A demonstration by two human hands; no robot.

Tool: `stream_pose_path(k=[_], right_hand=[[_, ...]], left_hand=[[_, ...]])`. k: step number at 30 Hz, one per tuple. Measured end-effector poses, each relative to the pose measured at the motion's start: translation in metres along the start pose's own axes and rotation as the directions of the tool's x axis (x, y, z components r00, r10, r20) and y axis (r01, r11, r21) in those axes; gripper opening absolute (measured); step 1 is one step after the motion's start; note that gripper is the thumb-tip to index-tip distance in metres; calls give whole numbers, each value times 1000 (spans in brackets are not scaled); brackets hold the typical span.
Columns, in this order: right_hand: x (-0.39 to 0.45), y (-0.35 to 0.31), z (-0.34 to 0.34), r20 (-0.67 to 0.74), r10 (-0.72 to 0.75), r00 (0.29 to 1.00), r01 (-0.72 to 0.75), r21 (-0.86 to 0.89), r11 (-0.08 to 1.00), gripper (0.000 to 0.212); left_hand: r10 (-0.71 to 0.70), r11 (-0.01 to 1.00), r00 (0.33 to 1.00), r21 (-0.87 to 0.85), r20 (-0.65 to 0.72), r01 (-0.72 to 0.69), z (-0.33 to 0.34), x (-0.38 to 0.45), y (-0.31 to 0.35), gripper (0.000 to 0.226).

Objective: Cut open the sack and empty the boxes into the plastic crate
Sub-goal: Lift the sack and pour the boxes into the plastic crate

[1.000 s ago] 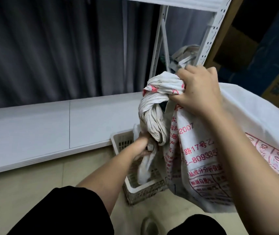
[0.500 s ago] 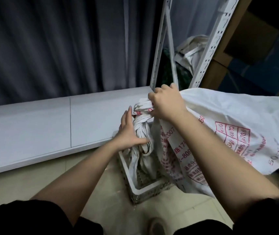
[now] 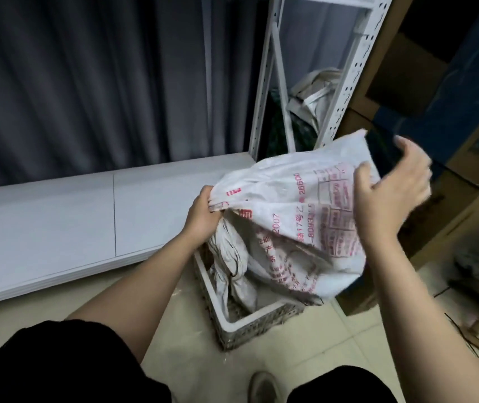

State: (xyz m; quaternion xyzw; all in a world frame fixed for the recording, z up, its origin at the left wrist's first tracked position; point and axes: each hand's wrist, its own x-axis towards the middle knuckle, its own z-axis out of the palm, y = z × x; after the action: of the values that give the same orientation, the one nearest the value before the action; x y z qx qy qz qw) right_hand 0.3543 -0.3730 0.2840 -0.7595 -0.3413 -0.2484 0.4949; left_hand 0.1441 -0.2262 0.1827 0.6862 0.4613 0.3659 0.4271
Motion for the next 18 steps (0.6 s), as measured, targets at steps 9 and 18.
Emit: stream_pose_path(k=[9, 18], right_hand=[[4, 102, 61, 607, 644, 466, -695, -200, 691, 89], [-8, 104, 119, 734, 551, 397, -828, 28, 560, 102]], left_hand=[[-65, 968, 990, -234, 128, 94, -20, -10, -22, 30], [-190, 830, 915, -439, 356, 343, -51, -9, -39, 42]])
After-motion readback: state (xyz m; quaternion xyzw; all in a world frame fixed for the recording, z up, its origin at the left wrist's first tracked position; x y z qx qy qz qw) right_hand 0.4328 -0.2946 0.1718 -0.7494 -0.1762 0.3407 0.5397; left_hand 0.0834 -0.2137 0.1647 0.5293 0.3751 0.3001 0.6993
